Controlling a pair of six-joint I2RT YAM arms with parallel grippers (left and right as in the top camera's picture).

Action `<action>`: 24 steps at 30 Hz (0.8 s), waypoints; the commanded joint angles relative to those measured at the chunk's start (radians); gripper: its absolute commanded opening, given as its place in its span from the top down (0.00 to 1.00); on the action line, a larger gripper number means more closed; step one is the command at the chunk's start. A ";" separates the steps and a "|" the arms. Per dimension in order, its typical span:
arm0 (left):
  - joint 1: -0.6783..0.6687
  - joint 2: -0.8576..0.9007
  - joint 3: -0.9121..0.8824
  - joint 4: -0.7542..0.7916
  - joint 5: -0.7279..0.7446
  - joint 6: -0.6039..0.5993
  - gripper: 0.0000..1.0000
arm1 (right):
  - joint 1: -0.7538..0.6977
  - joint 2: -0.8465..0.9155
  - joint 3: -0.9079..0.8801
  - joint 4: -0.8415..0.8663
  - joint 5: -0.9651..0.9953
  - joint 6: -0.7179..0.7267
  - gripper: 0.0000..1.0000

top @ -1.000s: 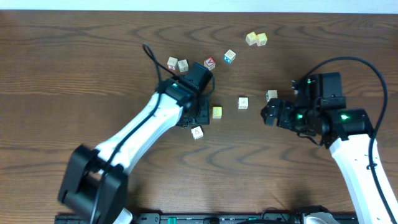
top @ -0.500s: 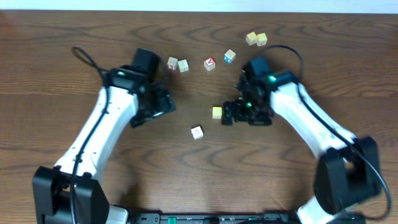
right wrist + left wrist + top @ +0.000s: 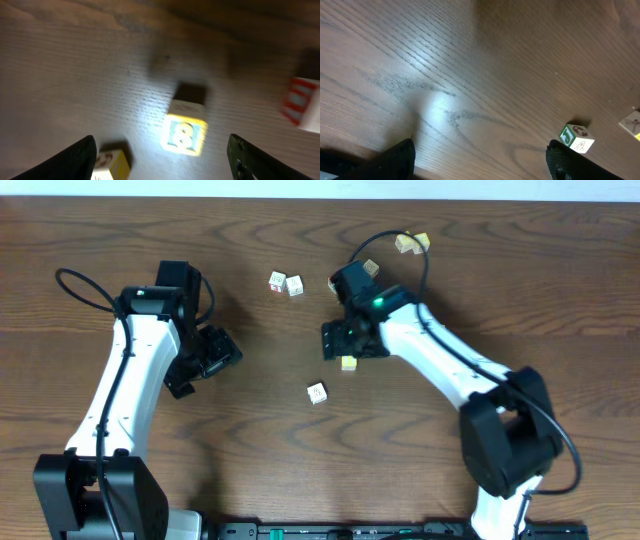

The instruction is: Lift 4 blocks

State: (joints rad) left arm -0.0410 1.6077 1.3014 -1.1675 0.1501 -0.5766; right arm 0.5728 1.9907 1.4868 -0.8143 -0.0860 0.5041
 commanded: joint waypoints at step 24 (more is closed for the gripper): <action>0.000 -0.005 -0.022 -0.023 -0.013 0.027 0.16 | 0.044 0.098 -0.011 0.030 0.148 0.154 0.50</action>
State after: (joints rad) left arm -0.0410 1.6077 1.2903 -1.1809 0.1505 -0.5690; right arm 0.6102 2.0720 1.4834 -0.7856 0.0635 0.6472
